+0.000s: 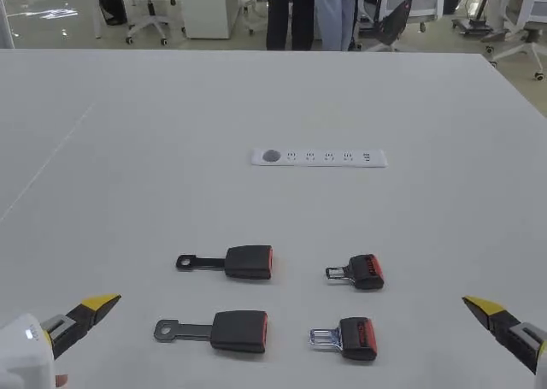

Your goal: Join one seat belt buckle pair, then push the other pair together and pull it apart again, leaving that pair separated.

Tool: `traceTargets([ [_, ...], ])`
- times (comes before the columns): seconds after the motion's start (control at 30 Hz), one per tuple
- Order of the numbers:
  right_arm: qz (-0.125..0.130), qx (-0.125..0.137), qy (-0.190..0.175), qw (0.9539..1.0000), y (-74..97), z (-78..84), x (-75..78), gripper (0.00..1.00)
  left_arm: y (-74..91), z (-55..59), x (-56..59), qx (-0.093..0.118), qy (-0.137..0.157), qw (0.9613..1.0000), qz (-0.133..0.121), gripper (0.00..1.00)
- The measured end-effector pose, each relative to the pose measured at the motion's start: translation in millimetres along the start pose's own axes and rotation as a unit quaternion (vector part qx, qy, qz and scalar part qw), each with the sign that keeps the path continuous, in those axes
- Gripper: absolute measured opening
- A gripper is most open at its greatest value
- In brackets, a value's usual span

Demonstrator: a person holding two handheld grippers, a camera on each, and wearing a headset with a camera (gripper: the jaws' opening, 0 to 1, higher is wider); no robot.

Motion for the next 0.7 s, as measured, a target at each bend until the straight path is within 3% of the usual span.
traceTargets([
  [0.7,-0.003,0.0,0.006,1.0,-0.6,-3.0,-4.2,1.0,0.9,5.1,-4.2,0.001,-0.005,1.0,0.006,1.0],
])
Point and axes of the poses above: the centre of the closed fingertips' face, and the gripper's own axes: y roughly backward along the fingers, x roughly to its right, z roughly out of its underside, the point moved 10 cm from there along y, roughly backward along the fingers, and after that the axes turned 3 degrees about -z, right-handed, at the moved point
